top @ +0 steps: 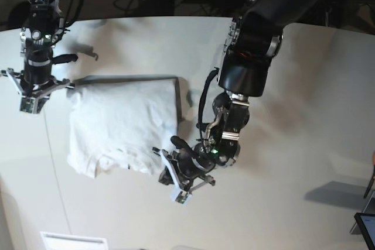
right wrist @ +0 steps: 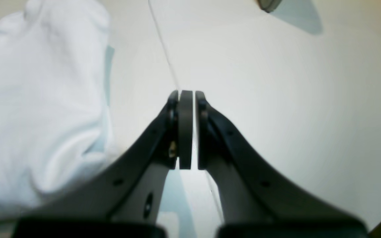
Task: Fold the T-shirt properly
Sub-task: 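Move both grippers over the folded shirt's edge opposite the collar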
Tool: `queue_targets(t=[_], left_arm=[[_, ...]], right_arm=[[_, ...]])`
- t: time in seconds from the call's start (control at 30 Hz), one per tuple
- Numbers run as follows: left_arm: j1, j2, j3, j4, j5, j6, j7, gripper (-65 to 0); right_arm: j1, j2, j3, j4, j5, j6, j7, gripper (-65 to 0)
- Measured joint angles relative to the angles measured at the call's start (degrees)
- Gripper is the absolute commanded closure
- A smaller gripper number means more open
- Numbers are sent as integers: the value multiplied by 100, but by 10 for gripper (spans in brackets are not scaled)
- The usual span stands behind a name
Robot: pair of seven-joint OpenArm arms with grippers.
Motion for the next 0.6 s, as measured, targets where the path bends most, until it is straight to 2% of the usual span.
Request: queue_targets(t=[0.13, 0.23, 0.33, 0.4, 0.6], left_arm=[[859, 13, -219, 1617, 33, 17, 540, 0], [1569, 52, -168, 2717, 11, -7, 538, 0], [2262, 81, -129, 3407, -11, -28, 562, 0], [2603, 57, -138, 3659, 4, -31, 575, 0], [2977, -17, 251, 3746, 52, -11, 555, 0]], right_arm=[[39, -35, -146, 33, 0, 470, 24, -17], [28, 7, -433, 92, 9, 807, 44, -17], [22, -42, -645, 101, 15, 826, 50, -17], [28, -33, -737, 101, 13, 822, 293, -17], [7, -17, -1145, 105, 13, 817, 413, -17]])
